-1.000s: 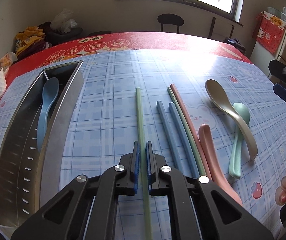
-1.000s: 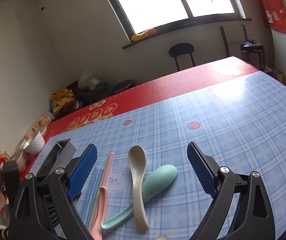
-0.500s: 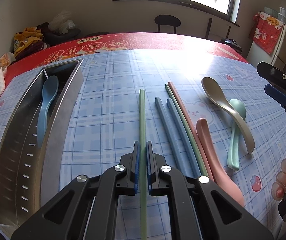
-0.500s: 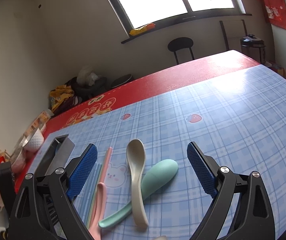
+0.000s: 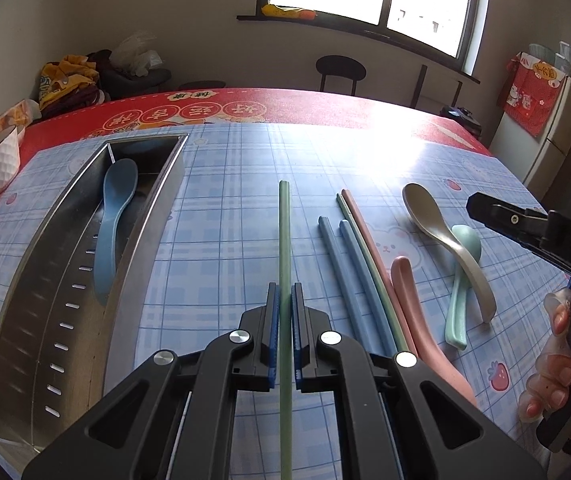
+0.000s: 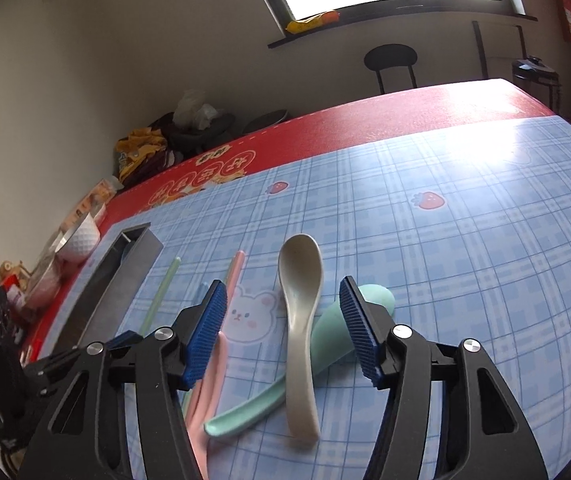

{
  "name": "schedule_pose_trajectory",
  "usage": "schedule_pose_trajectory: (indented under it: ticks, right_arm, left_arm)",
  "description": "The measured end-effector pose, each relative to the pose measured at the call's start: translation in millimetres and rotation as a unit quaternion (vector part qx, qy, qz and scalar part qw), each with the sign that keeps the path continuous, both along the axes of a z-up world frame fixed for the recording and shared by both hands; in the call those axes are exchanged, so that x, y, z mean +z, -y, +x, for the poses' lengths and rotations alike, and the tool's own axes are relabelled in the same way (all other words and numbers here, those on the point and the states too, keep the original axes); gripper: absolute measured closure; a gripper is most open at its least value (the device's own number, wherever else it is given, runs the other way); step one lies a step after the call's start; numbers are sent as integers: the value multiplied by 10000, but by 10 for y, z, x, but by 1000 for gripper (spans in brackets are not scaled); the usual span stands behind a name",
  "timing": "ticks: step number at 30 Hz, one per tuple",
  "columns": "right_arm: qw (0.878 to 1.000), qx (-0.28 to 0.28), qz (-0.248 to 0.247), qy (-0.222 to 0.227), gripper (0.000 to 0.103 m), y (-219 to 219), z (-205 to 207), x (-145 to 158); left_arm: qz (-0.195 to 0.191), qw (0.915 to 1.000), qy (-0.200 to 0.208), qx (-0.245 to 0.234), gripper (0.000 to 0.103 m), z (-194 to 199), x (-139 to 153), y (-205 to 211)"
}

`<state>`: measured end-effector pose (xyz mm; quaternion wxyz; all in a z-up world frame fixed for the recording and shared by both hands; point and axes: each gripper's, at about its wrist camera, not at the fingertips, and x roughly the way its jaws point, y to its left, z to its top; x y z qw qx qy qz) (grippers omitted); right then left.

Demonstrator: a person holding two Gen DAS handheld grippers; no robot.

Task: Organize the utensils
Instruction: 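Lift the green chopstick with the left tool while the right tool grasps and lifts the beige spoon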

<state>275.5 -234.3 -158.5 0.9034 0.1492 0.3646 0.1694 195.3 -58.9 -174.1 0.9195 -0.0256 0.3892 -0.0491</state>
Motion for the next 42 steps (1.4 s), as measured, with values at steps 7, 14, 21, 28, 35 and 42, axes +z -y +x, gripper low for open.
schedule_pose_trajectory:
  ticks: [7, 14, 21, 28, 35, 42]
  right_arm:
    - [9987, 378, -328, -72, 66, 50, 31, -15]
    - [9959, 746, -453, -230, 66, -17, 16, -102]
    - [9920, 970, -772, -251, 68, -140, -2, -115]
    - [9858, 1281, -1064, -209, 68, -309, -25, -136]
    - [9859, 1204, -1124, -279, 85, -293, 3, -165]
    - [9830, 1225, -1303, -426, 86, -341, 58, -218]
  left_arm:
    - [-172, 9998, 63, 51, 97, -13, 14, -55]
    - [-318, 9994, 169, 16, 97, -43, 31, -96]
    - [-428, 9989, 203, 42, 97, -68, 33, -133]
    - [-413, 9990, 195, 9, 97, -65, 37, -126]
    - [-370, 9991, 204, 8, 97, -64, 50, -107]
    - [-355, 9992, 190, -7, 97, -65, 50, -83]
